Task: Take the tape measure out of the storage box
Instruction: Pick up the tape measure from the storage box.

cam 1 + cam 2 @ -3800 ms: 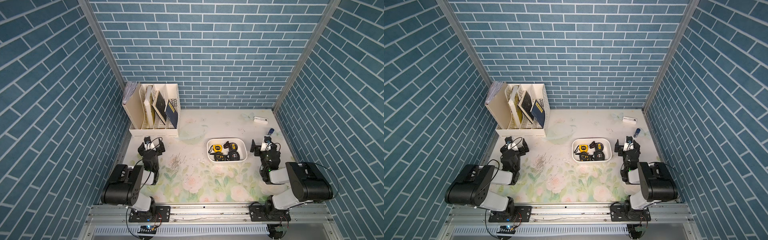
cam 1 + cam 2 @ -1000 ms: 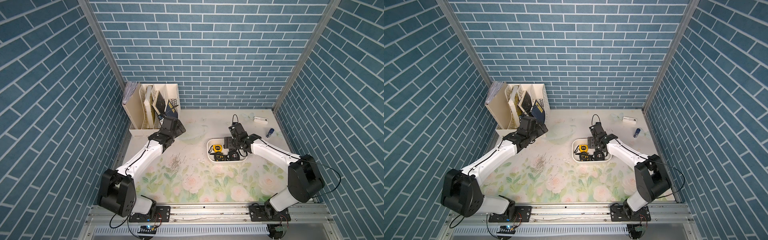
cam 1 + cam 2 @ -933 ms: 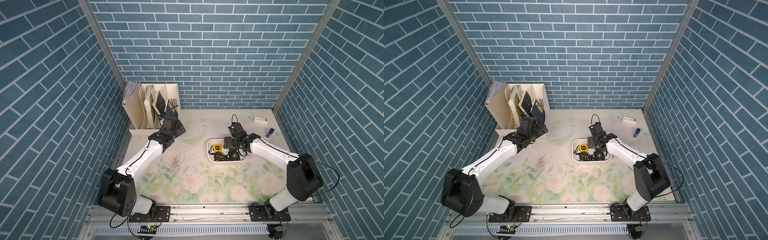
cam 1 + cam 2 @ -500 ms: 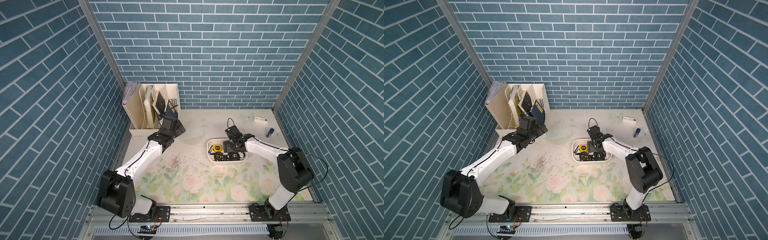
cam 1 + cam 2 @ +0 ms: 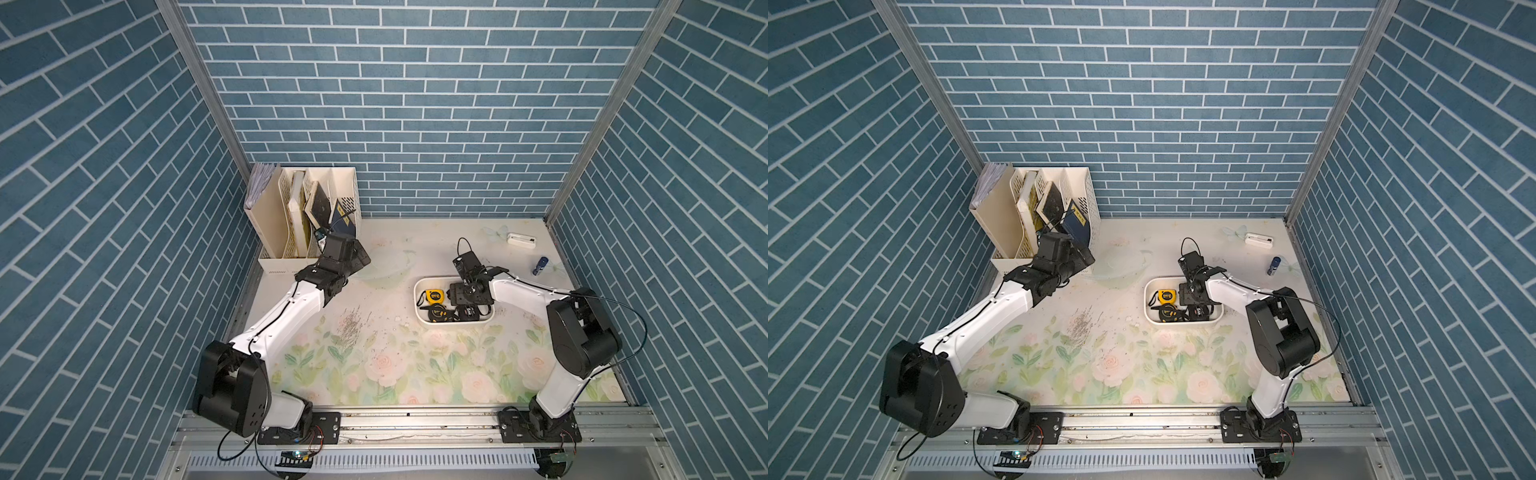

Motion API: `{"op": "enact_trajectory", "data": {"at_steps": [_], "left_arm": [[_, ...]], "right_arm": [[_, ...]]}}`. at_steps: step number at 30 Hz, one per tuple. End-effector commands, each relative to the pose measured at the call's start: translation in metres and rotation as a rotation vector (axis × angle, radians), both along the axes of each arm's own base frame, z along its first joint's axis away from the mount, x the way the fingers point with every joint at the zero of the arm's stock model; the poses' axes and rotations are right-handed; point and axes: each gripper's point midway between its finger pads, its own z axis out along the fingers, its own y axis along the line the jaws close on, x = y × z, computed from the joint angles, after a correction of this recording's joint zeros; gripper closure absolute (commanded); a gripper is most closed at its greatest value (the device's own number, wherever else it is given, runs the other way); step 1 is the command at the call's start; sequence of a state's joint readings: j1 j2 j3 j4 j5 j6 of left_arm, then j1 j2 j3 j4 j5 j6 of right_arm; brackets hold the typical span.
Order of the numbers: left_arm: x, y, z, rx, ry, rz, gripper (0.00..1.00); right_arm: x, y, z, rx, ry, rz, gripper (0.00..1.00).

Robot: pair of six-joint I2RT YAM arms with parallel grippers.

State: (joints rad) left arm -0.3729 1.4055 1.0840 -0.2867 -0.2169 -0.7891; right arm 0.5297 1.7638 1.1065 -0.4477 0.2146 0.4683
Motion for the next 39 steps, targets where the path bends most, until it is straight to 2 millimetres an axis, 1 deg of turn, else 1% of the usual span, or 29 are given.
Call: {"op": "enact_trajectory", "data": {"at_steps": [1,6,11,14,16,18,22,25,26,27,30,33,37,39], "left_arm": [[-0.004,0.004,0.001,0.022,0.002,0.006,0.0],[-0.004,0.004,-0.003,0.025,0.009,0.005,0.0],[-0.003,0.002,-0.006,0.023,0.014,0.002,0.0],[-0.002,0.002,-0.008,0.025,0.018,-0.001,0.0],[-0.002,0.002,-0.009,0.024,0.019,-0.001,0.0],[-0.002,0.001,-0.008,0.023,0.018,-0.003,0.0],[-0.001,0.0,-0.009,0.021,0.017,-0.006,0.0],[0.0,0.0,-0.007,0.02,0.012,-0.009,0.0],[0.0,-0.001,-0.007,0.019,0.01,-0.009,0.0],[0.0,0.0,-0.005,0.017,0.005,-0.009,0.0],[0.001,0.0,0.001,0.018,-0.011,-0.01,0.0],[0.001,0.0,0.009,0.011,-0.029,-0.01,0.0],[0.004,0.0,0.018,0.014,-0.036,-0.004,0.0],[0.007,-0.003,0.024,0.006,-0.05,-0.012,0.0]], "right_arm": [[0.012,0.003,0.002,0.017,-0.019,-0.032,0.14],[0.017,0.006,-0.003,0.022,-0.02,-0.028,0.17],[0.022,0.008,-0.006,0.025,-0.02,-0.032,0.22],[0.021,0.007,-0.009,0.025,-0.018,-0.036,0.28],[0.02,0.006,-0.011,0.024,-0.016,-0.038,0.36],[0.021,0.005,-0.012,0.023,-0.015,-0.04,0.52],[0.019,0.002,-0.014,0.022,-0.007,-0.044,0.75],[0.018,0.001,-0.009,0.025,-0.019,-0.046,0.93],[0.018,0.001,-0.004,0.031,-0.029,-0.045,0.98],[0.019,0.002,0.002,0.039,-0.039,-0.041,1.0],[0.022,0.007,0.033,0.082,-0.098,-0.016,1.0],[0.023,0.013,0.071,0.136,-0.156,0.01,1.0],[0.02,0.02,0.113,0.192,-0.203,0.04,1.0],[0.017,0.028,0.134,0.247,-0.232,0.074,1.0]]}}
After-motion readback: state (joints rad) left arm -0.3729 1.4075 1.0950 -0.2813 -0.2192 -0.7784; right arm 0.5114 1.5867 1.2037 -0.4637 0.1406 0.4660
